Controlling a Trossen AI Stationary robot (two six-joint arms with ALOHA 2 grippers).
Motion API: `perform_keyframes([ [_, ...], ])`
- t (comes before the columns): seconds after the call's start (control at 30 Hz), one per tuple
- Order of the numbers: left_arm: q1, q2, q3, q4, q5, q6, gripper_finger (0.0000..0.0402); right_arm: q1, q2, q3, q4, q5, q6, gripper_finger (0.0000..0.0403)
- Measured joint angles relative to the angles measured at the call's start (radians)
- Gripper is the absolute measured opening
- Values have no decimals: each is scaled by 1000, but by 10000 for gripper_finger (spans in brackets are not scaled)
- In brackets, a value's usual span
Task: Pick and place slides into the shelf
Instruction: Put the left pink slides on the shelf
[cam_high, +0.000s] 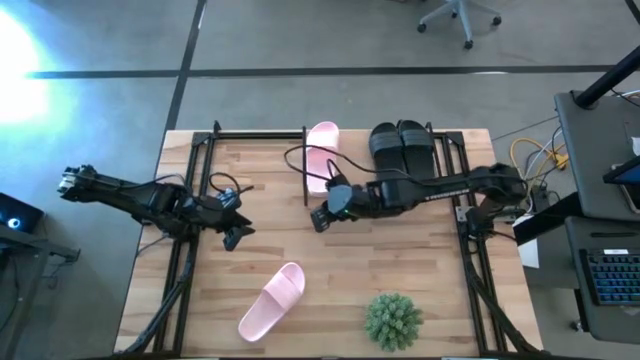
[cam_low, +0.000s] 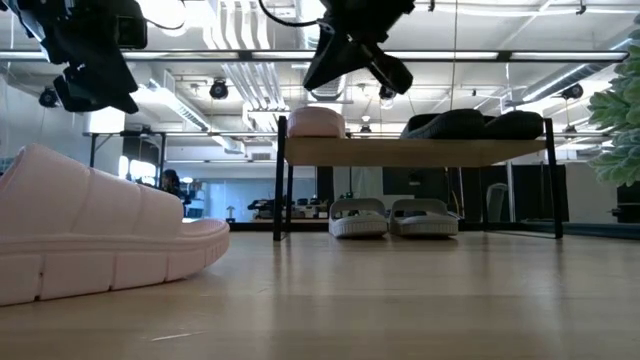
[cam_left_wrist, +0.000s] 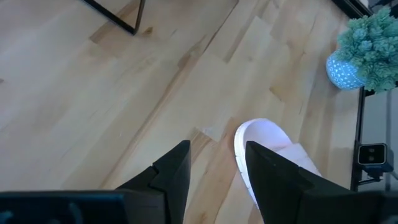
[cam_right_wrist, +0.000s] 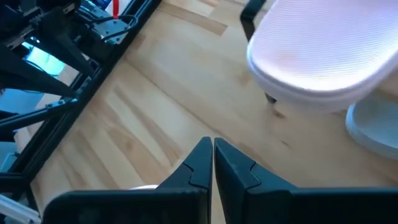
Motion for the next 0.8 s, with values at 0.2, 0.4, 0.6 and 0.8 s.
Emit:
perform_keyframes([
  [0.2,0,0,-1,-4,0,9,138,-28,21,31,-52,-25,-2,8],
  [0.4,0,4,-1,-3,0,35,138,-51,27,31,-46,-26,-11,8],
  [0.6,0,6,-1,-4,0,53,138,-71,25,29,-47,19,-20,8],
  [0.8,0,12,-1,-4,0,62,138,-76,23,29,-48,27,-22,8],
])
